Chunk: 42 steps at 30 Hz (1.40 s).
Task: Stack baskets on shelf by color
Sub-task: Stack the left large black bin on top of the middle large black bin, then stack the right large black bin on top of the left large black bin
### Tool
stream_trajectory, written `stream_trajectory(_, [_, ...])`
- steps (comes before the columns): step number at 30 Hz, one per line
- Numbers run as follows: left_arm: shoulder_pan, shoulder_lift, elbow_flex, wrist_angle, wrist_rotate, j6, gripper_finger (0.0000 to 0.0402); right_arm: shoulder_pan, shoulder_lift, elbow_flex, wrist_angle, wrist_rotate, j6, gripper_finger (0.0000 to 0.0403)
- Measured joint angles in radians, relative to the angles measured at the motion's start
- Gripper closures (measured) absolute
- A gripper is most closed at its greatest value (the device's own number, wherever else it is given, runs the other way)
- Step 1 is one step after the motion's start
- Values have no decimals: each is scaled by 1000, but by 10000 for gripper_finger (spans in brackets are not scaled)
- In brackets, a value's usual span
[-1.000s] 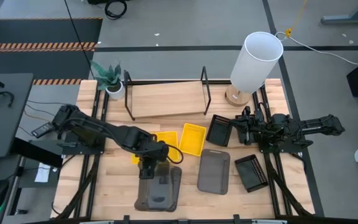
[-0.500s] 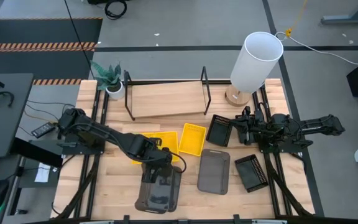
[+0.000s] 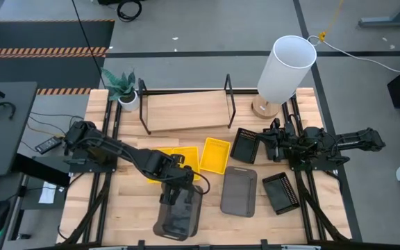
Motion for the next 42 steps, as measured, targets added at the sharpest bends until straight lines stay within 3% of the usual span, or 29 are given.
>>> stream_trajectory(25, [4,52,-2,7,39,9,385,0,0,0,0,0,0,387])
stream_trajectory(42, [11,51,35,-12,37,-22,256,0,0,0,0,0,0,387])
